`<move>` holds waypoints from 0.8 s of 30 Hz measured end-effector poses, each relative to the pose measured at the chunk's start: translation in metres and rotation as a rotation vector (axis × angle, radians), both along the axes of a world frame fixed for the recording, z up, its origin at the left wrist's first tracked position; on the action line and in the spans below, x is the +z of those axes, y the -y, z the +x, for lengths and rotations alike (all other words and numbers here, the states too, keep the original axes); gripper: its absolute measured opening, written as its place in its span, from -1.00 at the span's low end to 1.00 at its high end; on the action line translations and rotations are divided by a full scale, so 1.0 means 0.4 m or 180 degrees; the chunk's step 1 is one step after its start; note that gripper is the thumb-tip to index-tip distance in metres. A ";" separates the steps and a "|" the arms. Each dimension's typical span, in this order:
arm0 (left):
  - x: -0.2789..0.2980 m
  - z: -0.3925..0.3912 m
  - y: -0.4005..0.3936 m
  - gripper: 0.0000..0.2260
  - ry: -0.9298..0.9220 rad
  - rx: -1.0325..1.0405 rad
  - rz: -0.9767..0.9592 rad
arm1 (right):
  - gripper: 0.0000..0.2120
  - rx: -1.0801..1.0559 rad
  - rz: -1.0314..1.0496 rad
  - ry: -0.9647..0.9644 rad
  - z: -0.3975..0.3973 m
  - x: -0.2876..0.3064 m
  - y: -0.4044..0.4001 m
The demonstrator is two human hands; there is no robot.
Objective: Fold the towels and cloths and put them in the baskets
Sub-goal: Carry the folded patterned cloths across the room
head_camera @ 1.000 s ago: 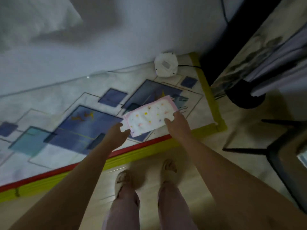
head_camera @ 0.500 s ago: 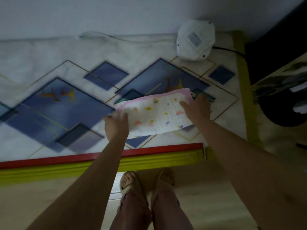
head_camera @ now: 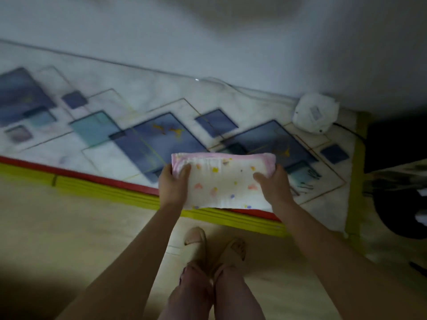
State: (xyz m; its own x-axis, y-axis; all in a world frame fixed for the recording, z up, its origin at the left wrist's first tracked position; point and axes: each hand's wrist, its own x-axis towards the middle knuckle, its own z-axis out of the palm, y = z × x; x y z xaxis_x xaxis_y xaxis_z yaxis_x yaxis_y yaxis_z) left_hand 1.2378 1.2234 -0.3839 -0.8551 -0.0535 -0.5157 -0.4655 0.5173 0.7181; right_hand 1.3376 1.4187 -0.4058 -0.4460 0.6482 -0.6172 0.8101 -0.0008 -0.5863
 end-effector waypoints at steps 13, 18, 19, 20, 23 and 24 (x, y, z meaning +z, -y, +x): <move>0.533 -0.157 0.694 -0.89 -0.0625 0.1247 0.0581 | -0.78 0.1175 0.0120 -0.1113 -0.405 0.618 0.650; 0.669 -0.247 1.066 -0.76 -0.1036 0.1721 0.0586 | -0.74 0.1404 0.0137 -0.1599 -0.553 0.729 1.080; 0.697 -0.260 1.144 -0.73 -0.1124 0.1800 0.0576 | -0.76 0.1554 0.0106 -0.1674 -0.580 0.752 1.169; 0.720 -0.272 1.221 -0.72 -0.1167 0.1882 0.0550 | -0.77 0.1712 0.0048 -0.1722 -0.606 0.773 1.255; 0.763 -0.305 1.439 -0.72 -0.1170 0.2219 0.0491 | -0.77 0.2224 -0.0032 -0.1854 -0.690 0.832 1.492; 0.769 -0.317 1.508 -0.71 -0.1184 0.2348 0.0447 | -0.77 0.2374 -0.0072 -0.1911 -0.723 0.847 1.567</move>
State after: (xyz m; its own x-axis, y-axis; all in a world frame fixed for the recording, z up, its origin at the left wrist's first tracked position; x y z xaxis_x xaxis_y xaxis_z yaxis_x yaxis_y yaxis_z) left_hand 1.1111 0.6203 -0.0765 -0.7417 -0.6222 -0.2505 -0.3694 0.0672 0.9268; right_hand 1.0483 0.7918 -0.0672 -0.9853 0.0599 -0.1600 0.1708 0.3776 -0.9101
